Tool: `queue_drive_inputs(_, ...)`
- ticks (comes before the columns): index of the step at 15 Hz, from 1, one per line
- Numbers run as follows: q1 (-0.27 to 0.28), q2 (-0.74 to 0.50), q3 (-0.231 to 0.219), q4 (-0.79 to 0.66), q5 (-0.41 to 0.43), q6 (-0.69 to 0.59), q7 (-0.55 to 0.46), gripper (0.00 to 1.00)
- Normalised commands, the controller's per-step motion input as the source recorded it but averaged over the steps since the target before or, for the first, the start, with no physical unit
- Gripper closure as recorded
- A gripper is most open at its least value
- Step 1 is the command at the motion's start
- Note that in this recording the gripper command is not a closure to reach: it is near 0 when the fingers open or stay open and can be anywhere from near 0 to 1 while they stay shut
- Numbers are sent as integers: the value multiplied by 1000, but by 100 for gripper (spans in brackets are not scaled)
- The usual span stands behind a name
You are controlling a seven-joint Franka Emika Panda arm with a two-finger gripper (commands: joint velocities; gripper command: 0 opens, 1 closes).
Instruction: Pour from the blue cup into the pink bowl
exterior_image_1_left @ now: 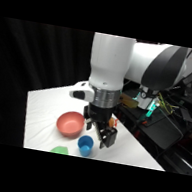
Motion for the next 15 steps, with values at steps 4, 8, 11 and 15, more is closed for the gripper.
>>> queue_drive_inputs(4,64,206,-48,85,-9,318,51,0)
queue_drive_inputs(8,69,237,-67,25,31,301,37,0)
queue_drive_inputs(11,76,199,-68,25,62,223,8,0)
queue_drive_inputs(15,32,112,-1,22,154,140,-87,9)
